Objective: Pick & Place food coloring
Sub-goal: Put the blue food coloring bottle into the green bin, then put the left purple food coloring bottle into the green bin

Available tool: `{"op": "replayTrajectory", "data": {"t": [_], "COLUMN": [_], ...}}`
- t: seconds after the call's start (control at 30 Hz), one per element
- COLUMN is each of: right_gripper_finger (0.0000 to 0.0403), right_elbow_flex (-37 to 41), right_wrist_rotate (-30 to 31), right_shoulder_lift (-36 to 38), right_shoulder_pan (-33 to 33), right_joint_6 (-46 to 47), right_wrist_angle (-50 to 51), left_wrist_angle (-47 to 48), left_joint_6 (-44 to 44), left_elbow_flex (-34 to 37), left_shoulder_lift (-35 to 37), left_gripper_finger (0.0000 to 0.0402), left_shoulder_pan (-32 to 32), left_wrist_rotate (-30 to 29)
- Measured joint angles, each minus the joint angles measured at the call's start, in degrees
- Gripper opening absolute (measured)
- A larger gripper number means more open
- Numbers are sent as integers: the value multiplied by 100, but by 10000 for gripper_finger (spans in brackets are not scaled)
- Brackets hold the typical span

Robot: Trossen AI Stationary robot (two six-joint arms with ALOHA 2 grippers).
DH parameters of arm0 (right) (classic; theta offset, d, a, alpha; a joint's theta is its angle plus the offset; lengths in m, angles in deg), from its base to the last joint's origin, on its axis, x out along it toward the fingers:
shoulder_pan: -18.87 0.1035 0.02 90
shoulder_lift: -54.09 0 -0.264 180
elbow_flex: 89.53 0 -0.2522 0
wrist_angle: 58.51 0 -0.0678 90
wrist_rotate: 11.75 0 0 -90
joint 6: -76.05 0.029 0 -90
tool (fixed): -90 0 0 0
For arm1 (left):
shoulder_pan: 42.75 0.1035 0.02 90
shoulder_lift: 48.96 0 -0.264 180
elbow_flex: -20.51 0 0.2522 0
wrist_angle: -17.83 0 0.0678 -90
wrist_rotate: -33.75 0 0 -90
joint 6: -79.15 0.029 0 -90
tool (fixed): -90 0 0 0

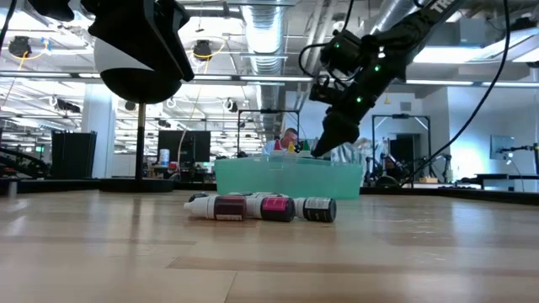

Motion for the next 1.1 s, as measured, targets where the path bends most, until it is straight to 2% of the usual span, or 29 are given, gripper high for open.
{"op": "replayTrajectory", "data": {"t": [0.17,0.43,0.57,0.87,1.1], "right_gripper_finger": [97,166,189,194,182], "right_elbow_flex": [-2,0,0,0,1], "right_wrist_rotate": [0,2,-2,-173,-294], "right_shoulder_lift": [-28,41,94,673,1254], "right_shoulder_pan": [-108,-147,-33,810,1733], "right_joint_6": [9,-1,-30,-181,-145], "right_wrist_angle": [-7,-6,34,17,360], "left_wrist_angle": [0,0,4,-74,-624], "left_joint_6": [28,32,45,404,1061], "left_elbow_flex": [0,0,0,-2,87], "left_shoulder_lift": [0,0,0,-181,-950], "left_gripper_finger": [151,151,151,151,145], "left_shoulder_pan": [12,13,18,184,604], "left_wrist_rotate": [-23,-27,-43,9,775]}}
